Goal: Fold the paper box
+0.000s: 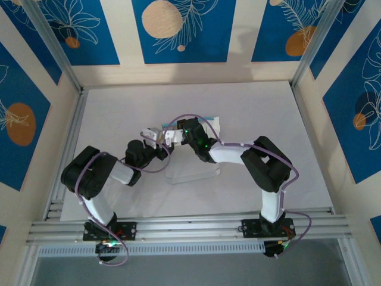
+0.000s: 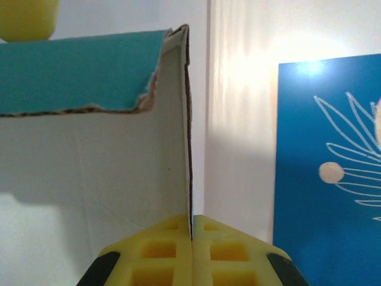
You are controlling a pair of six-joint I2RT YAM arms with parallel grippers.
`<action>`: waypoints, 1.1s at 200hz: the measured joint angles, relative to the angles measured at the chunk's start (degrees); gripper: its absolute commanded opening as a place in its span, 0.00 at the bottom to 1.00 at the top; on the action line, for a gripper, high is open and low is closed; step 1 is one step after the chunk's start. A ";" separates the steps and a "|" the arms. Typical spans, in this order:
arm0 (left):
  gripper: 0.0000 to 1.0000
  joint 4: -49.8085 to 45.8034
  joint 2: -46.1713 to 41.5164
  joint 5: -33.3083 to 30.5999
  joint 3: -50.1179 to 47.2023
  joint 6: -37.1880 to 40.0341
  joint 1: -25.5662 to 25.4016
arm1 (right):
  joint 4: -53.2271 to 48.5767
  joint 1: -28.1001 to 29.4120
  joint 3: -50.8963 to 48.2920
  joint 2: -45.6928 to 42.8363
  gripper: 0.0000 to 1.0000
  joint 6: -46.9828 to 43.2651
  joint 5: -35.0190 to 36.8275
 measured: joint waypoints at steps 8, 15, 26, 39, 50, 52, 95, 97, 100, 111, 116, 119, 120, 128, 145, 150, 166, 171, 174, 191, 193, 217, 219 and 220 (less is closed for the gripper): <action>0.60 -0.15 -0.26 -0.02 0.00 0.13 0.02 | 1.25 0.04 -0.22 0.00 0.00 -0.85 -0.02; 0.60 -0.20 -0.42 -0.02 0.00 0.17 0.02 | 2.34 0.07 -0.42 0.00 0.00 -1.75 -0.02; 0.60 -0.24 -0.61 -0.02 0.00 0.59 0.02 | 4.35 0.13 -0.98 0.00 0.00 -2.86 -0.02; 0.61 -0.61 -0.83 0.02 0.00 1.05 0.02 | 5.64 0.20 -1.33 0.00 0.00 -3.78 -0.02; 0.62 -1.09 -1.22 0.04 0.00 1.44 0.04 | 6.43 0.24 -1.55 0.02 0.00 -4.33 -0.07; 0.62 -1.18 -1.27 0.07 0.00 1.46 0.04 | 6.64 0.24 -1.60 0.02 0.00 -4.39 -0.07; 0.66 -5.35 -4.76 2.49 -0.02 3.30 1.73 | 9.09 0.63 -1.70 0.00 0.00 -4.81 -0.57; 0.67 -5.68 -4.96 2.67 -0.02 3.39 1.84 | 9.18 0.68 -1.70 0.00 0.00 -4.79 -0.61; 0.67 -6.19 -5.29 3.04 0.00 3.67 2.01 | 9.25 0.72 -1.70 0.00 0.00 -4.79 -0.63; 0.67 -8.20 -6.43 4.26 0.02 4.59 2.58 | 9.40 0.83 -1.70 0.00 0.00 -4.79 -0.98; 0.67 -9.31 -6.95 4.87 0.09 5.05 2.82 | 9.40 0.85 -1.70 0.00 0.00 -4.81 -1.03; 0.67 -9.99 -7.28 5.27 0.13 5.44 2.99 | 9.40 0.87 -1.70 0.00 0.00 -4.74 -1.03; 0.67 -10.16 -7.34 5.38 0.15 5.55 3.02 | 9.42 0.87 -1.70 0.00 0.00 -4.76 -1.03; 0.67 -11.78 -8.00 6.14 0.37 6.12 3.32 | 9.40 0.87 -1.70 0.00 0.00 -4.72 -1.20; 0.67 -14.80 -8.81 7.50 1.07 7.13 3.82 | 9.14 0.85 -1.70 0.00 0.00 -4.57 -1.42; 0.67 -15.47 -8.87 7.85 1.33 7.30 3.93 | 9.05 0.85 -1.70 0.00 0.00 -4.39 -1.42; 0.67 -17.00 -9.03 8.31 1.62 7.61 4.04 | 8.35 0.72 -1.70 0.00 0.00 -4.13 -1.62; 0.67 -17.33 -9.07 8.41 1.62 7.61 4.09 | 8.09 0.63 -1.70 0.00 0.00 -3.96 -1.68; 0.67 -17.51 -9.09 8.48 1.62 7.61 4.09 | 7.91 0.63 -1.70 0.00 0.00 -3.89 -1.68; 0.66 -18.25 -9.14 8.83 1.64 7.63 4.15 | 6.93 0.50 -1.70 0.00 0.00 -3.48 -1.86; 0.66 -18.29 -9.14 8.87 1.64 7.63 4.15 | 6.84 0.46 -1.70 0.00 0.00 -3.43 -1.88; 0.67 -18.67 -9.16 10.10 1.66 7.65 4.31 | 6.10 0.11 -1.70 0.00 0.00 -3.04 -2.10; 0.67 -18.67 -9.18 10.27 1.66 7.65 4.31 | 6.05 0.07 -1.70 0.00 0.00 -2.97 -2.10; 0.67 -18.69 -9.20 10.32 1.66 7.65 4.31 | 6.03 0.02 -1.70 0.00 0.00 -2.89 -2.10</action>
